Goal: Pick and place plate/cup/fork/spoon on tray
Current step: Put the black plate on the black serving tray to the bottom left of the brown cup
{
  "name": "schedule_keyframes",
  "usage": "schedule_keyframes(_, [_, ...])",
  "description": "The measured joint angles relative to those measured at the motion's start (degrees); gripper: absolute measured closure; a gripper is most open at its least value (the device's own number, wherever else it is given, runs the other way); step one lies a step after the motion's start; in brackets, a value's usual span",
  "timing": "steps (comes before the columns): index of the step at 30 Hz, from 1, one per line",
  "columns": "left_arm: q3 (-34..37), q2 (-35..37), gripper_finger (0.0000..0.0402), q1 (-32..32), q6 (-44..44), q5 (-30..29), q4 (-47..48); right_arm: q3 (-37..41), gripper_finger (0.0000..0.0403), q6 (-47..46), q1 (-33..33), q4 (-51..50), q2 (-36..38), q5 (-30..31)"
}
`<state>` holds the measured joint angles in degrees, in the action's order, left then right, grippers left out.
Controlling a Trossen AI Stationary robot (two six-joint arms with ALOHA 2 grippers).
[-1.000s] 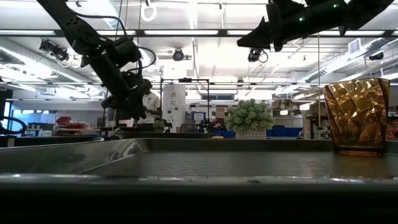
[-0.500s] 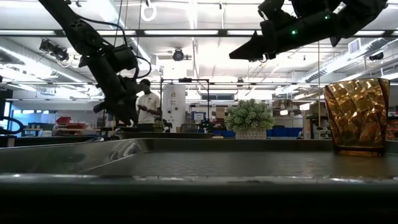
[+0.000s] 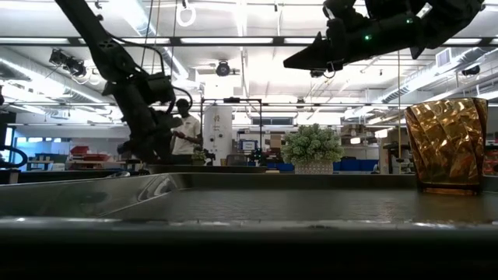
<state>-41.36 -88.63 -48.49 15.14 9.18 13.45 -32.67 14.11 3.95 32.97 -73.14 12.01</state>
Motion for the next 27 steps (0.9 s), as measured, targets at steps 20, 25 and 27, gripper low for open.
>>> schedule_keyframes(20, [0.0, -0.3, 0.0339, 0.23, -0.74, -0.84, 0.58, 0.0, 0.0373, -0.02, 0.0, 0.52, 0.02, 0.02])
schedule_keyframes(25, [0.0, -0.3, 0.0377, 0.24, -0.28, -1.83, 0.22, 0.0, 0.0373, 0.0, 0.0, 0.46, 0.02, 0.0])
schedule_keyframes(27, [0.0, -0.3, 0.0389, 0.22, -0.57, -1.72, -0.15, 0.0, 0.0373, -0.02, 0.0, 0.47, 0.02, 0.02])
